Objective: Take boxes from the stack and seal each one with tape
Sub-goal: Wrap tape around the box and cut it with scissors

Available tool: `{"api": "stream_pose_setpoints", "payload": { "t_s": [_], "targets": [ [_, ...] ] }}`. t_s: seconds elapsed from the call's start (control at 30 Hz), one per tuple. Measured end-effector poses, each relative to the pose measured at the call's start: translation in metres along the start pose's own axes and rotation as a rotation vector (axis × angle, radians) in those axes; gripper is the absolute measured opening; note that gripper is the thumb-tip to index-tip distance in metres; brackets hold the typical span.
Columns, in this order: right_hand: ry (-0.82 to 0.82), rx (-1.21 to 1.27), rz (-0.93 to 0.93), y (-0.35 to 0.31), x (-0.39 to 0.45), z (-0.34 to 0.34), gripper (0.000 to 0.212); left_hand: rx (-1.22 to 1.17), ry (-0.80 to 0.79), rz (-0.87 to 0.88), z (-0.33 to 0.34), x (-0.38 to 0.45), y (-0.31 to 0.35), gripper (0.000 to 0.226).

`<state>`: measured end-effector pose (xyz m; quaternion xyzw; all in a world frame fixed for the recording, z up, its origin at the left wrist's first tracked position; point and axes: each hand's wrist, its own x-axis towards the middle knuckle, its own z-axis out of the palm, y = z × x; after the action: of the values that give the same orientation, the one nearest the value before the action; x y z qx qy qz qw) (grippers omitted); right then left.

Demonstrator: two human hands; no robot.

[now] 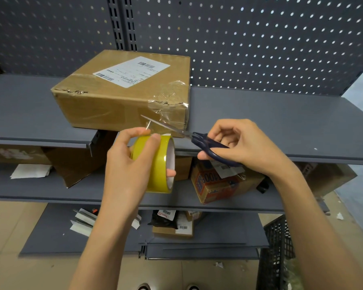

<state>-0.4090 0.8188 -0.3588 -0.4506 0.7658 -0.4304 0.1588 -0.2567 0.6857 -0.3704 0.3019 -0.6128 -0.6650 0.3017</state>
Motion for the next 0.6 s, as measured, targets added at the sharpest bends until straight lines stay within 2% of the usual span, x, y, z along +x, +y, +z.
{"api": "stream_pose_setpoints", "payload": {
  "t_s": [0.13, 0.23, 0.3, 0.37, 0.5, 0.6],
  "targets": [
    [0.117, 0.139, -0.063, -0.009, 0.002, 0.010, 0.037, -0.041, 0.017, 0.063, -0.005, -0.003, 0.009, 0.008],
    [0.371, 0.330, -0.062, -0.013, 0.006, 0.010, 0.029, -0.028, -0.026, 0.054, -0.005, -0.008, 0.009, 0.008],
    [0.499, 0.222, 0.009, -0.015, 0.010, 0.006, 0.028, -0.015, -0.035, 0.042, -0.006, -0.010, 0.007, 0.011],
    [0.555, 0.010, 0.105, -0.006, 0.014, 0.002, 0.024, -0.016, -0.033, 0.054, -0.006, -0.011, 0.007, 0.016],
    [0.585, -0.226, 0.219, 0.016, 0.020, 0.005, 0.019, -0.031, -0.038, 0.089, -0.005, -0.014, 0.010, 0.034],
    [0.583, -0.461, 0.266, 0.026, 0.027, 0.010, 0.024, -0.014, -0.006, 0.082, -0.005, -0.014, 0.008, 0.033]
  ]
}}
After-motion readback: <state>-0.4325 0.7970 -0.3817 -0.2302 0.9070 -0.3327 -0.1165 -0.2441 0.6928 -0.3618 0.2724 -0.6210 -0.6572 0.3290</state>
